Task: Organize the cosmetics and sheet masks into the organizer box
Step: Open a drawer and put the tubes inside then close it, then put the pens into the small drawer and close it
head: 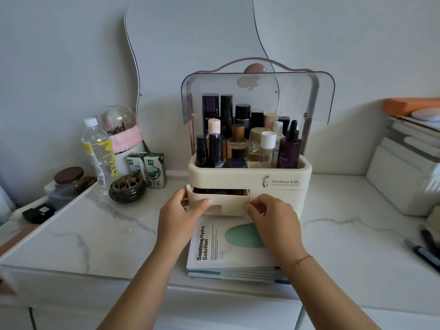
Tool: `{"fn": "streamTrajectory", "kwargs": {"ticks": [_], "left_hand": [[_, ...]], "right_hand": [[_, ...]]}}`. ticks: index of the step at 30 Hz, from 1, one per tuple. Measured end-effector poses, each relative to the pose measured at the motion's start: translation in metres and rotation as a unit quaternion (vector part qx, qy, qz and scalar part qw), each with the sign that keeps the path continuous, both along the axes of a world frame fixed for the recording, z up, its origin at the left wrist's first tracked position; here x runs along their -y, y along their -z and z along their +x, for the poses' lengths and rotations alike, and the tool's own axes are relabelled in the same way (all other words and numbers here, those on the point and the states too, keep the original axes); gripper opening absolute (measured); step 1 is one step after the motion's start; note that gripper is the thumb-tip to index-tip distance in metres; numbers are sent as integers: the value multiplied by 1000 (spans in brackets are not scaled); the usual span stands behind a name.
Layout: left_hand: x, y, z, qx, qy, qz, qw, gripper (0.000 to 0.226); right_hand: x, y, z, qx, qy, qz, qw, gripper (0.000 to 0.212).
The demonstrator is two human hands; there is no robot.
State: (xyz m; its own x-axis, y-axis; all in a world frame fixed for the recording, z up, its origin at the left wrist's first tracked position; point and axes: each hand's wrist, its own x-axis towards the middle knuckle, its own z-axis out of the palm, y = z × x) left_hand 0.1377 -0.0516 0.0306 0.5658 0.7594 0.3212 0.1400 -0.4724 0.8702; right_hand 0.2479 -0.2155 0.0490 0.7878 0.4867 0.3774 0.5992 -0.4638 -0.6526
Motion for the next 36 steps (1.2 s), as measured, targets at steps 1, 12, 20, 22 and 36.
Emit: {"fn": "streamTrajectory", "kwargs": {"ticks": [1, 12, 20, 22, 36], "left_hand": [[1, 0, 2, 2, -4, 4, 1000, 44], [16, -3, 14, 11, -100, 68, 993, 32], [24, -5, 15, -23, -121, 71, 990, 56], [42, -7, 11, 38, -136, 120, 983, 60], [113, -16, 59, -94, 89, 161, 978, 34]], "right_hand": [[-1, 0, 1, 1, 1, 2, 1000, 16], [-9, 0, 6, -2, 44, -4, 999, 13], [7, -5, 1, 0, -1, 44, 999, 12], [28, -4, 2, 5, -8, 99, 995, 10], [87, 14, 35, -5, 9, 64, 998, 25]]}}
